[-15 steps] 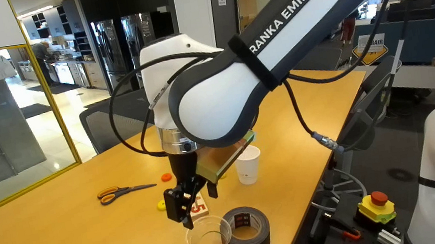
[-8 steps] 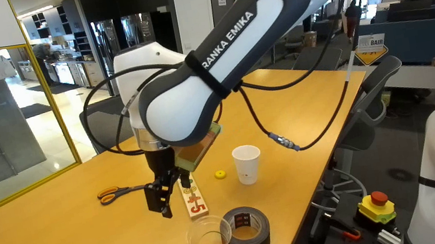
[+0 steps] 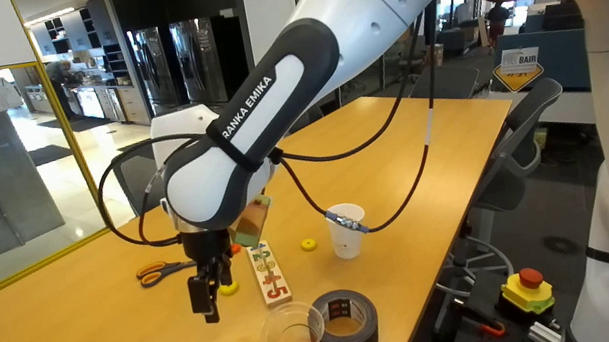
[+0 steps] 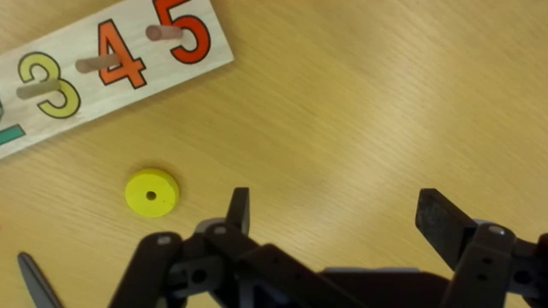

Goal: Pick up the orange tokens from the table and put them in the colourless cup. Pick up the yellow tokens from the table and put them in the white cup.

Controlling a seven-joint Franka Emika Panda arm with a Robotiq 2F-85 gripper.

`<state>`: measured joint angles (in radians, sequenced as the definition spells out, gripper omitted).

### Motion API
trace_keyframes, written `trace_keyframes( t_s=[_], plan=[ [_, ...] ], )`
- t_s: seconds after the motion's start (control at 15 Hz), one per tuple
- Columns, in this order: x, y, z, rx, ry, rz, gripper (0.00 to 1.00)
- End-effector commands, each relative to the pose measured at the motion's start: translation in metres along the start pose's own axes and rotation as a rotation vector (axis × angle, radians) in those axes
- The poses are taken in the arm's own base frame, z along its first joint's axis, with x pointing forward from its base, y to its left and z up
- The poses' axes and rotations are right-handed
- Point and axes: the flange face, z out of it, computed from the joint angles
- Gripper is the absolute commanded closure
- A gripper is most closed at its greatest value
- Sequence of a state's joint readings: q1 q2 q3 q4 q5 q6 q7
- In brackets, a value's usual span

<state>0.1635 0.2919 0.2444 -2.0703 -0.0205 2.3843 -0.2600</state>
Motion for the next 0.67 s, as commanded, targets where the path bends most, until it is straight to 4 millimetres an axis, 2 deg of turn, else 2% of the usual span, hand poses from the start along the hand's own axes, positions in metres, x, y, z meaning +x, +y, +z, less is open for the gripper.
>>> trace_keyframes(
  t_s=[0.0,0.27,0.6],
  plan=[
    [0.022,0.025,0.012,0.049,0.017,-0.078,0.0],
    [0.033,0.055,0.026,0.047,0.009,-0.097,0.0],
    [0.045,0.081,0.042,-0.008,-0.001,-0.079,0.0]
  ],
)
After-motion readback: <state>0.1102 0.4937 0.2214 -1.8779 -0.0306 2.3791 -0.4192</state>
